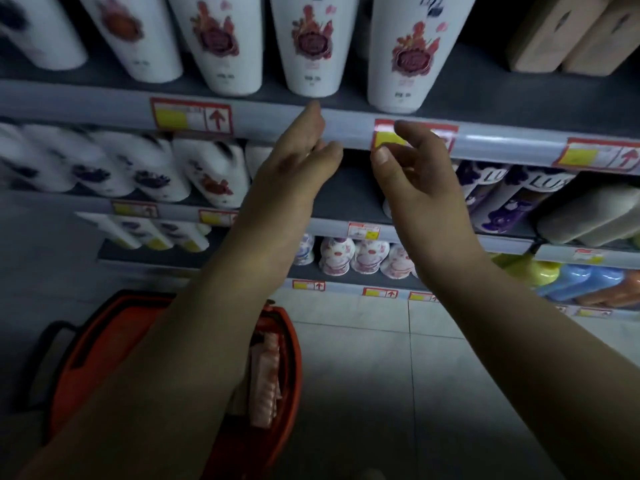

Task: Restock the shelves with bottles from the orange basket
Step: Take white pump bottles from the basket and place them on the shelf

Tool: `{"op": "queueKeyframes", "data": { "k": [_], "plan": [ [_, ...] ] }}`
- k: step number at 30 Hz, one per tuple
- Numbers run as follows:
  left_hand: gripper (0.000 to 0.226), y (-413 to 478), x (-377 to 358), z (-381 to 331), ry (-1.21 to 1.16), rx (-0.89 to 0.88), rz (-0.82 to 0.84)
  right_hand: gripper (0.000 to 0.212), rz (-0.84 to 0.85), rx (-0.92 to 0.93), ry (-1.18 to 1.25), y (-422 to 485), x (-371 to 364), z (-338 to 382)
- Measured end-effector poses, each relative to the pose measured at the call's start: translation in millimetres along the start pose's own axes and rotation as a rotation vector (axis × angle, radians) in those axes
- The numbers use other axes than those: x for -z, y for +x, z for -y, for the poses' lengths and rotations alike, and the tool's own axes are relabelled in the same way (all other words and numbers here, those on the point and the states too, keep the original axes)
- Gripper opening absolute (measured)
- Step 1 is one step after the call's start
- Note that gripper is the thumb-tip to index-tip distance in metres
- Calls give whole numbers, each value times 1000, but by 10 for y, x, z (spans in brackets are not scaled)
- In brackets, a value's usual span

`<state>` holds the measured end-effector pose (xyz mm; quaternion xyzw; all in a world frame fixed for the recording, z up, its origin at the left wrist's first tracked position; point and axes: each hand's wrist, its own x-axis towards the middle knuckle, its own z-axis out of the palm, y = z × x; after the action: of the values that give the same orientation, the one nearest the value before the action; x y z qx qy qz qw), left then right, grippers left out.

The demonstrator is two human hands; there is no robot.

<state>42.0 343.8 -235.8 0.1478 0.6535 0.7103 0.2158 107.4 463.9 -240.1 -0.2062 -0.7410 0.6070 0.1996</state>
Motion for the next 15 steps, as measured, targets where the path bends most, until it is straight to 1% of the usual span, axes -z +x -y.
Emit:
{"op": "queueKeyframes", "data": {
  "k": [3,7,9,11,12,15],
  "plan": [
    [70,-144,212,173,-17,34,0,46,25,-25,-16,-188,-244,-123],
    [77,-277,621,374,0,66,-1,46,69,-85,-17,-392,-718,-291],
    [64,-328,909,455,-20,85,-15,45,68,-116,-12,-480,-1020,-374],
    [40,-389,1227,556,-13,92,18,41,53,-150,-4,-576,-1340,-452],
    [33,-419,1401,616,10,111,26,41,43,-168,-14,-636,-1504,-481],
    [38,-477,1892,788,-8,178,32,42,5,-227,-17,-801,-1985,-587]
  ]
}}
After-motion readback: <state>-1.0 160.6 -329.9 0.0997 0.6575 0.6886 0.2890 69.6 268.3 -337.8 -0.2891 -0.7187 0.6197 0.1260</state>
